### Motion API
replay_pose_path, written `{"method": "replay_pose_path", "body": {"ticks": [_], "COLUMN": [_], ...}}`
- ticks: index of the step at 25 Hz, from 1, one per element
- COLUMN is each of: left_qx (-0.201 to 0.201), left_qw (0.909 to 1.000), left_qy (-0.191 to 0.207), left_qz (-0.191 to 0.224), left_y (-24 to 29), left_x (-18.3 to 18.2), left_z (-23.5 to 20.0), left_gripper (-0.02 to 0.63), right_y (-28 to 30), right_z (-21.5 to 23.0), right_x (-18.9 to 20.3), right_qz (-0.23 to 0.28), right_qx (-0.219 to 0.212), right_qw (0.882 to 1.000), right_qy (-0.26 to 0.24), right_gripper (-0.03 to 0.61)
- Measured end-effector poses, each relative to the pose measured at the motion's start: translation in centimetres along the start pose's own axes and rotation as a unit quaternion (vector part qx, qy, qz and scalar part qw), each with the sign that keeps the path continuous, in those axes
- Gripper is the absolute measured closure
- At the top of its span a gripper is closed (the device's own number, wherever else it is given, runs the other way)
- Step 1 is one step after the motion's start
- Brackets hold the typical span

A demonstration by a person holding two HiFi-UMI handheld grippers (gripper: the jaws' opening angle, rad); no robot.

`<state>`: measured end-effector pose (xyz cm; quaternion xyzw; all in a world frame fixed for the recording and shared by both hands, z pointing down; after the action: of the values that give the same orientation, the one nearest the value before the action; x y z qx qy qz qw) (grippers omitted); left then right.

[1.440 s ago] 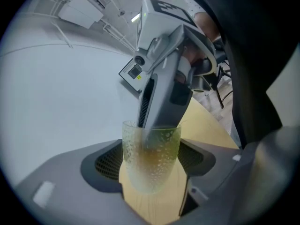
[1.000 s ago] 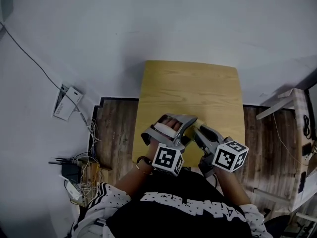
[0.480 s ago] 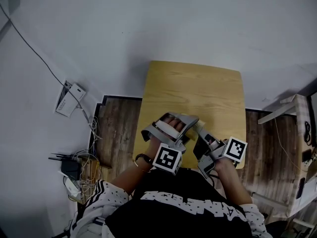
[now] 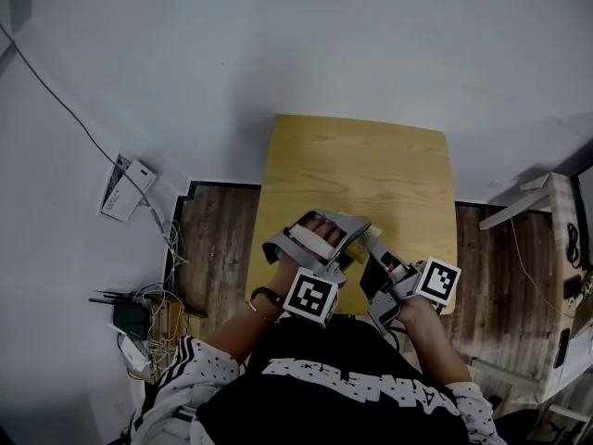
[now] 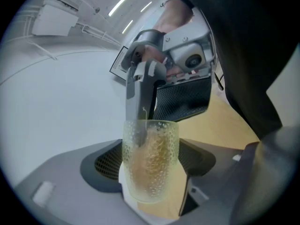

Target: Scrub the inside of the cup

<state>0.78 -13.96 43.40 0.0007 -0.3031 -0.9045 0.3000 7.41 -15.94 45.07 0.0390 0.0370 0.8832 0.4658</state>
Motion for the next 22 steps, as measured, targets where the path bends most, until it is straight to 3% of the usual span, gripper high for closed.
{"method": "replay_pose_path", "body": {"ticks": [4,9,12,17,22], "left_qx": [0.005,0.022,0.025,0.036,0.059], "left_qw": [1.0,0.9997,0.9996,0.999,0.9972], "left_qy": [-0.005,-0.007,-0.012,-0.024,-0.044], "left_qz": [0.006,0.003,0.003,0.009,0.011], "left_y": [0.0,0.6,0.7,1.2,1.5], "left_x": [-0.2,-0.4,-0.4,-0.4,-0.6], "left_z": [-0.1,0.4,0.5,0.8,1.3], "left_gripper": [0.25,0.25,0.25,0.25,0.25], "right_y": [0.5,0.7,0.4,0.5,0.4], "right_z": [-1.4,-1.4,-0.4,-0.2,0.2], "right_x": [0.1,0.4,0.7,0.9,1.1], "right_qz": [-0.034,-0.046,-0.052,-0.086,-0.128], "right_qx": [-0.002,0.002,0.033,0.068,0.102], "right_qw": [0.991,0.985,0.978,0.947,0.902], "right_qy": [-0.127,-0.163,-0.198,-0.301,-0.399], "right_gripper": [0.499,0.499,0.499,0.499,0.499]}}
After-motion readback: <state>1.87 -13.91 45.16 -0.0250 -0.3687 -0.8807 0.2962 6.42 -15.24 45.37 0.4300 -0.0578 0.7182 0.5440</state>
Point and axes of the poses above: the fingertips, and each gripper's own axes: y forward along the fingers, z to its right, x out of its underside, the point moved 5 cm from there along -y, backward along the fingers, and after that the axes turned 8 degrees about y, right-handed, at the moved point
